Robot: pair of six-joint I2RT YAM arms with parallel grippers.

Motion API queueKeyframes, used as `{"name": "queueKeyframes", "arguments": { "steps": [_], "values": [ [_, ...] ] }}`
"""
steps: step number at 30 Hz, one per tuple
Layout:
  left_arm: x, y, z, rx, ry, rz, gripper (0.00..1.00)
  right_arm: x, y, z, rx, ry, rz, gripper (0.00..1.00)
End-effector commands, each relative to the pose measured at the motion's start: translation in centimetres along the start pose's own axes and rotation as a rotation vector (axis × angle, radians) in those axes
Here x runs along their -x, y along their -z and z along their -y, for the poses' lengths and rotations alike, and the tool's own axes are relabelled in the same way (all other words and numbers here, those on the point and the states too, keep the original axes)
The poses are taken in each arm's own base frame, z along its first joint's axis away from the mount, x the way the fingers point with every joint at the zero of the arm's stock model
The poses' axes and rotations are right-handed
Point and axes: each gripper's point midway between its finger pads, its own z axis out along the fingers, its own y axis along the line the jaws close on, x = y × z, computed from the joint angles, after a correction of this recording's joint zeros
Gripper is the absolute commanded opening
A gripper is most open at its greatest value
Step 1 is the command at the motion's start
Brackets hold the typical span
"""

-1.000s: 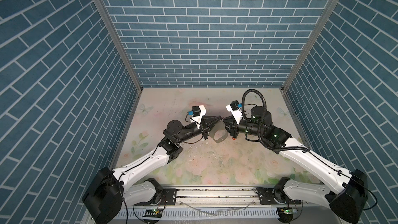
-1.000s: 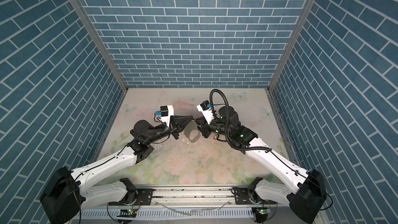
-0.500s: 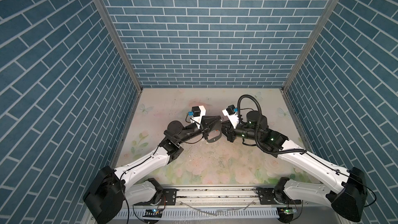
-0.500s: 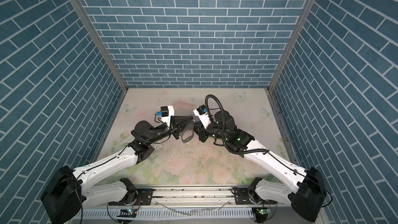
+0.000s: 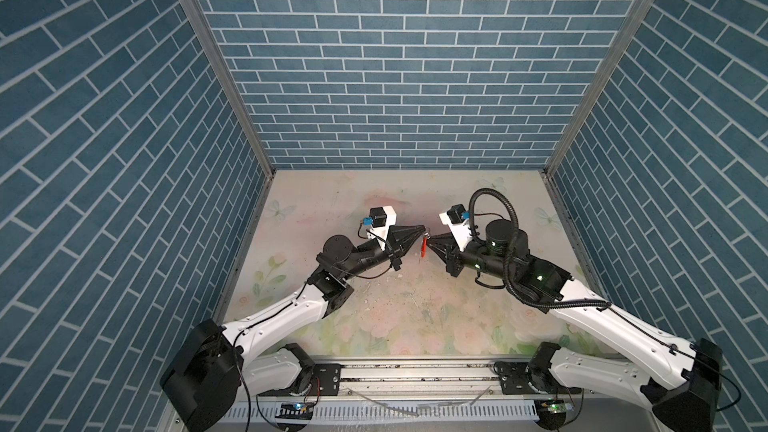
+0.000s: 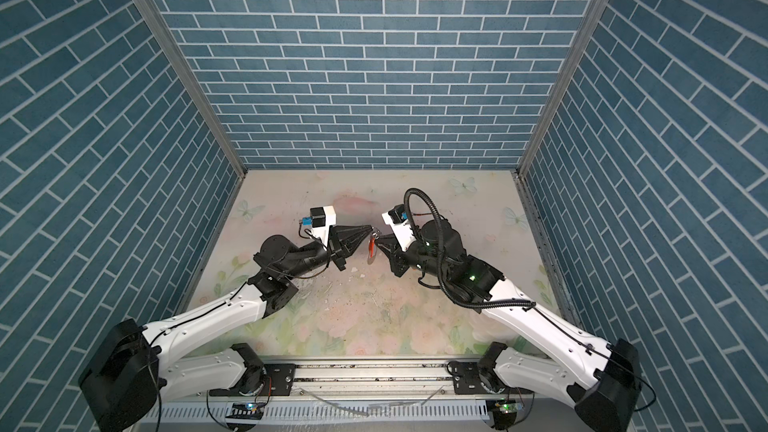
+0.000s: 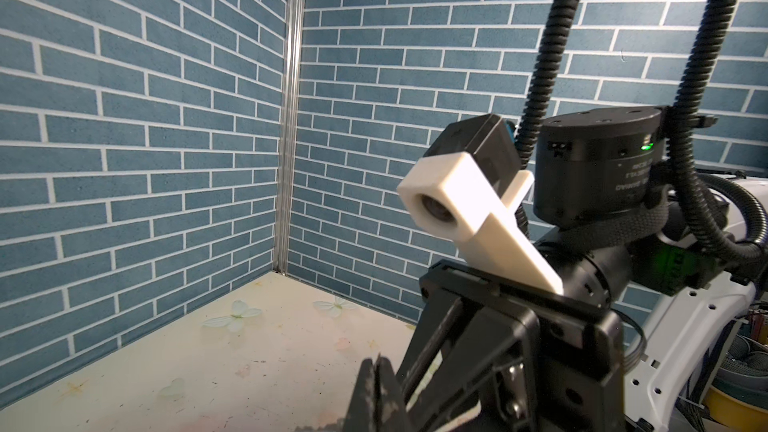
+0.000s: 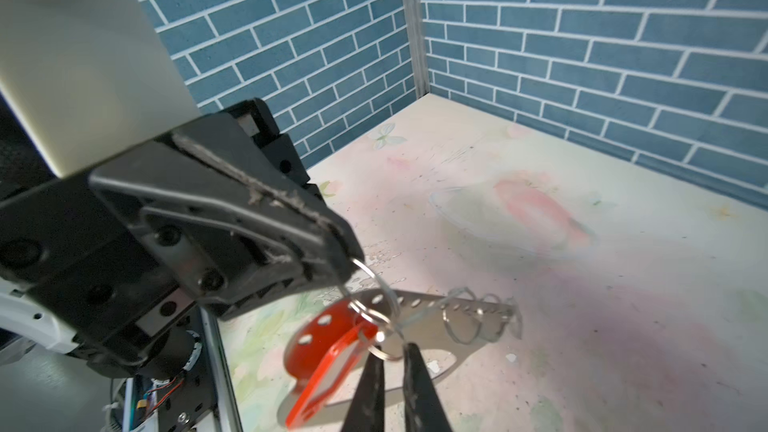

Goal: Put the keys on the keyring

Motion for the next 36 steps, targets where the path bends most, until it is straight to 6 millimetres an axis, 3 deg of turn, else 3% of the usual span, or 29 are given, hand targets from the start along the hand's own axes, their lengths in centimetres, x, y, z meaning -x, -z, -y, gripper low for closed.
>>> {"name": "queueKeyframes", "arguments": {
  "steps": [1,6,15,36],
  "values": [
    [1.2,0.5,0.5,-0.015,-0.026,0.036,0.00,0.3,1.8,1.6,-0.095,0.055,0.004,0.13],
    [1.3,0.7,0.8,-0.029,-0.026,0.040,0.00,1.9,3.2,0.6,-0.037,0.082,0.047,0.14],
    [1.1,0.2,2.2,-0.134,0.000,0.038,0.00,2.8,2.1,-2.6,0.183,0.107,0.052,0.15],
    [0.9,0.2,2.9,-0.181,0.006,0.023,0.00,4.6,3.1,-2.2,0.202,0.112,0.108,0.20]
  ]
}}
